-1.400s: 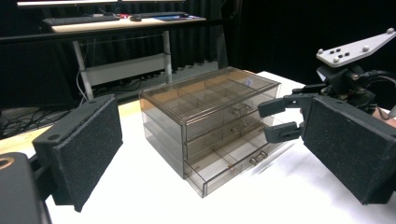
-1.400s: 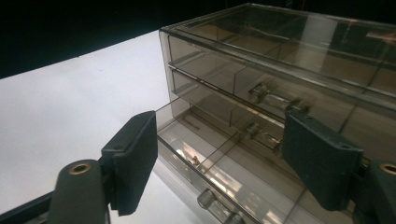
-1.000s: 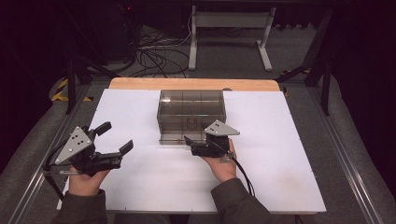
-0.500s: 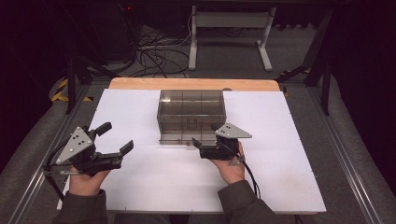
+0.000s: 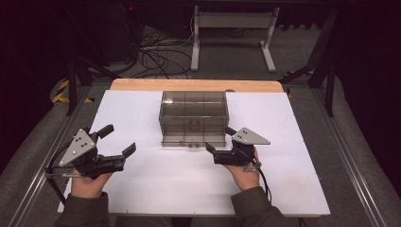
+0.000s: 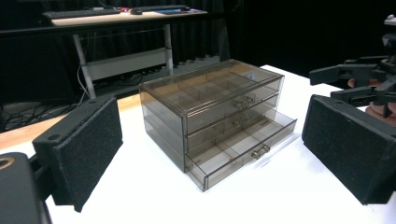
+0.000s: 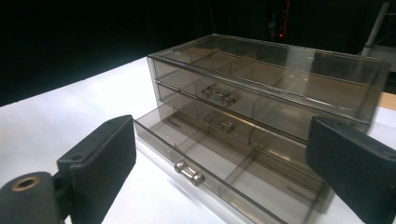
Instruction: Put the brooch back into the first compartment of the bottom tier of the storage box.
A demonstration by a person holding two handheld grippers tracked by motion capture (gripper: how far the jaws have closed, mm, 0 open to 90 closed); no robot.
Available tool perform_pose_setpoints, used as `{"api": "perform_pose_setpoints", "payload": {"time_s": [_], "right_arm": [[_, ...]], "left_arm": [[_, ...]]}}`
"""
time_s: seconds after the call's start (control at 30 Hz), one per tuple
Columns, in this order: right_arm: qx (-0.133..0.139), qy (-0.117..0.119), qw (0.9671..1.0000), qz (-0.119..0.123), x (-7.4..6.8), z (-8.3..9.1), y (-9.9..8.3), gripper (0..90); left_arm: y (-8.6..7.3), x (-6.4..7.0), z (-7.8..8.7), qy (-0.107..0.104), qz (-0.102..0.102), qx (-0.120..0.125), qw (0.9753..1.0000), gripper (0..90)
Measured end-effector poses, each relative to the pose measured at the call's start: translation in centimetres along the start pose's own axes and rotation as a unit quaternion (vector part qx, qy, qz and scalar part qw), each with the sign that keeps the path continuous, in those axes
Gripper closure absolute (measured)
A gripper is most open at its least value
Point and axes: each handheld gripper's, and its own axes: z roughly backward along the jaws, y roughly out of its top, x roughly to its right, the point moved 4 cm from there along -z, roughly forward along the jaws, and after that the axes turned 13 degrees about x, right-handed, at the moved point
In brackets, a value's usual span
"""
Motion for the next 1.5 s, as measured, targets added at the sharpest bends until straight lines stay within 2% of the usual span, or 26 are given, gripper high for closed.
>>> {"api": "perform_pose_setpoints", "payload": {"time_s": [0.6,1.03,1.5], "right_arm": [[0.024,-0.025,0.9993,-0.013,1.8,2.8,0.9,5.1],[0.029,-0.031,0.999,-0.012,2.6,5.0,1.2,2.5],[0.042,-0.039,0.9981,-0.022,3.7,7.1,1.5,0.2]], "left_arm": [[0.0,0.0,0.1,0.002,-0.002,-0.002,1.0,5.8],[-0.1,-0.1,0.2,0.006,0.0,-0.003,1.0,5.8],[-0.2,-0.1,0.3,0.006,-0.001,-0.005,1.0,5.9]]}}
